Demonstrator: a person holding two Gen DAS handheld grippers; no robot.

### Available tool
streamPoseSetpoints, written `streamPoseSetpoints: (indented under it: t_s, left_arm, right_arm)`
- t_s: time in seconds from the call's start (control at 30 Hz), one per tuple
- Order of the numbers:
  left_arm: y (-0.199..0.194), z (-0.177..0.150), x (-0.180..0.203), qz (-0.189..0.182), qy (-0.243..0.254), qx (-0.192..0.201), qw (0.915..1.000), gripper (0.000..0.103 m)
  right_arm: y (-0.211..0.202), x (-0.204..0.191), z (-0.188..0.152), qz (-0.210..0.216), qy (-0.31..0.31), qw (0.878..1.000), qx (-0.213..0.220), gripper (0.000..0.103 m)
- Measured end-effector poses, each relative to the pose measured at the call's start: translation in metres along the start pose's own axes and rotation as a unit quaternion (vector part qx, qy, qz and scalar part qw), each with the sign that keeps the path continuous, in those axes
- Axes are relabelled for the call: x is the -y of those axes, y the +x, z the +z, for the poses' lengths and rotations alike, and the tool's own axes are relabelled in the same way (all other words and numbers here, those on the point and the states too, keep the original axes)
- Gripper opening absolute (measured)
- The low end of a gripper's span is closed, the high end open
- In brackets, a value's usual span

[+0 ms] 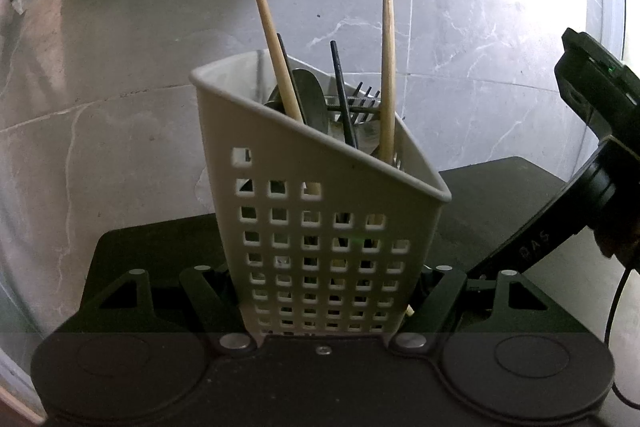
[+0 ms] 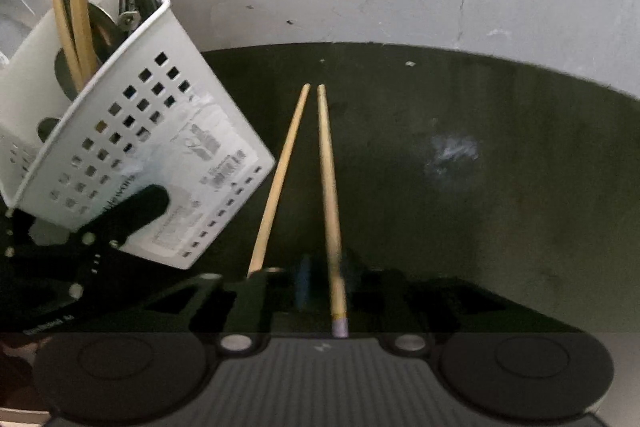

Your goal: Organize utensils

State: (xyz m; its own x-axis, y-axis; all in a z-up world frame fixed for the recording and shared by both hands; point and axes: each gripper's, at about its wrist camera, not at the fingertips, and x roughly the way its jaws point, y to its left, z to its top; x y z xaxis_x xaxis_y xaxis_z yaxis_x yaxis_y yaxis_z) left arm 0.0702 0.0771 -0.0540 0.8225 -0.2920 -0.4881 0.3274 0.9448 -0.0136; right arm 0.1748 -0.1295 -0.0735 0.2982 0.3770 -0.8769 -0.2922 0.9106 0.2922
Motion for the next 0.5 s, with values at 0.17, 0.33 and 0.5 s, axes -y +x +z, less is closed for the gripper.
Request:
streamPoseSetpoints:
  t_s: [0.17, 0.33, 0.5]
  left_arm:
    - [0.000, 0.000, 0.000, 0.001, -0.002, 0.001, 1.0000, 0.076]
    - [0.001, 0.000, 0.001, 0.002, -0.004, 0.001, 1.0000, 0.076]
    - [0.000, 0.000, 0.001, 0.002, -0.001, 0.001, 1.0000, 0.076]
  right_arm:
    - [-0.001, -0.014, 0.001, -0.007, -0.014, 1.000, 0.012, 0.061]
    - [0.005, -0.027, 0.002, -0.005, -0.010, 1.000, 0.019, 0.069]
    - [0.013, -0.048, 0.001, -0.057, -0.056, 0.996, 0.033, 0.067]
